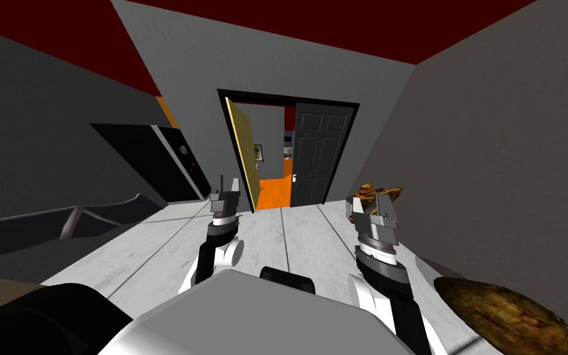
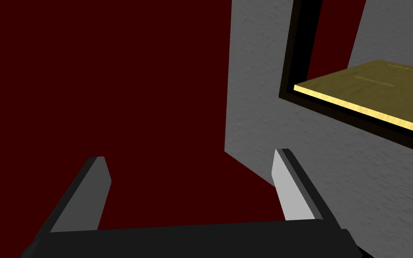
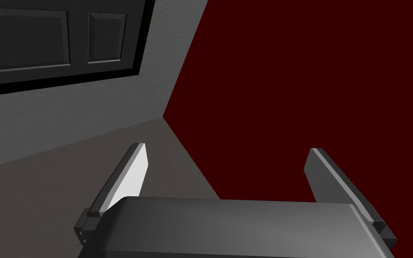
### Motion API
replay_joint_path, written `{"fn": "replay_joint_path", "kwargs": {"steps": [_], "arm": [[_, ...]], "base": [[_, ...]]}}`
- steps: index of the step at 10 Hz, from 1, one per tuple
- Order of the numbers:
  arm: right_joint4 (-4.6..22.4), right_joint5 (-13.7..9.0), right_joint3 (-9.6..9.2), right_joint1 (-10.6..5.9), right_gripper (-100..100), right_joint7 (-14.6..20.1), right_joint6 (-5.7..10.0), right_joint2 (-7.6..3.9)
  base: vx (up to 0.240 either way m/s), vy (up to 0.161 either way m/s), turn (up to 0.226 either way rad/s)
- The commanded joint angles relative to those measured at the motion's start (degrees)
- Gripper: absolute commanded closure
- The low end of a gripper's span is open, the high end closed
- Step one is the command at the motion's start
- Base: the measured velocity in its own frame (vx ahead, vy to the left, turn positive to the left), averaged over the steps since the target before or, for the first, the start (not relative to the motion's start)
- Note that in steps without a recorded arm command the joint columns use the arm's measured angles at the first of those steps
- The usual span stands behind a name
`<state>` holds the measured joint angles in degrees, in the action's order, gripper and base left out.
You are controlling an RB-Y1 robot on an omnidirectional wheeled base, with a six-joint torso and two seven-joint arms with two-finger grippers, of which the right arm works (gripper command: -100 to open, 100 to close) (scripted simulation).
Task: Push the door open
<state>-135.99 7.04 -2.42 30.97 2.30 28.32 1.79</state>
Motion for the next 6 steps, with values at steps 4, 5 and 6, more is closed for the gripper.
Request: {"fn": "replay_joint_path", "kwargs": {"steps": [4, 5, 6], "arm": [[4.98, -1.63, 0.11, -1.97, -100, -0.75, 0.92, -1.62], [6.71, -2.20, 0.15, -2.66, -100, -1.01, 1.24, -2.06], [7.63, -2.50, 0.17, -3.02, -100, -1.14, 1.41, -2.29]], "base": [[0.085, -0.010, 0.072], [0.127, -0.012, 0.089], [0.116, -0.002, 0.078]]}}
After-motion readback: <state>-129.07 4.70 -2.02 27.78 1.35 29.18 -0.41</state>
